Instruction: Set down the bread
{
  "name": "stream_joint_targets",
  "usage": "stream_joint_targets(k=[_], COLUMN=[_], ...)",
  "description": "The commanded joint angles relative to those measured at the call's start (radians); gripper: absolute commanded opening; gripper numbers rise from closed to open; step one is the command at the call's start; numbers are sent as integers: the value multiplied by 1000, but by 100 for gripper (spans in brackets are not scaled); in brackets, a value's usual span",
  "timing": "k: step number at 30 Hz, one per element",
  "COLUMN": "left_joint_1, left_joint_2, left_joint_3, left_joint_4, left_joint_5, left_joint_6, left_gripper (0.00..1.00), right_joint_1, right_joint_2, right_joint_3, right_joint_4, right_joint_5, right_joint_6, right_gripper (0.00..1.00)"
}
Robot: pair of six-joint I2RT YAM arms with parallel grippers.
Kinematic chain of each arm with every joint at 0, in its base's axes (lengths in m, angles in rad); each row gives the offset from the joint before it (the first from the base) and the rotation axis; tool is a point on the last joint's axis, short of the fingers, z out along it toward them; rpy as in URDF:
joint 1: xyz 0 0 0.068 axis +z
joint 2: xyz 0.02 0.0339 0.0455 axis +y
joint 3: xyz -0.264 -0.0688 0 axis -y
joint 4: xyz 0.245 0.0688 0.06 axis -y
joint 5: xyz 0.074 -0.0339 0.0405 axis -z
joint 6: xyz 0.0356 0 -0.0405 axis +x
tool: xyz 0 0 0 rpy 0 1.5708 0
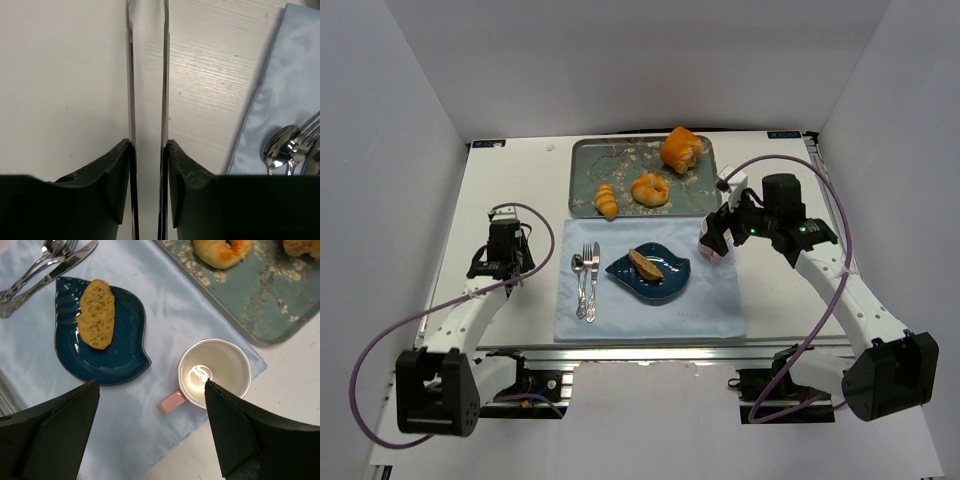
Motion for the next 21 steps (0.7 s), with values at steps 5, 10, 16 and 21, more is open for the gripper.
stream_joint_targets(k=[5,10,16,21], left_joint_1=[132,222,256,262], left_joint_2=[258,440,444,333], left_joint_3=[76,173,217,211], left_joint_4=[154,58,12,-7], left_joint_5=[268,386,405,406], left_joint_6=[96,104,115,76], left_gripper=[49,52,82,98], right_joint_1=[12,12,13,12], right_joint_2=[8,34,29,39], right_joint_3=[56,93,94,117], right_joint_4=[112,94,106,46], right_joint_5=[172,226,244,206], right_joint_6=[165,195,195,193], right_gripper=[89,89,90,89])
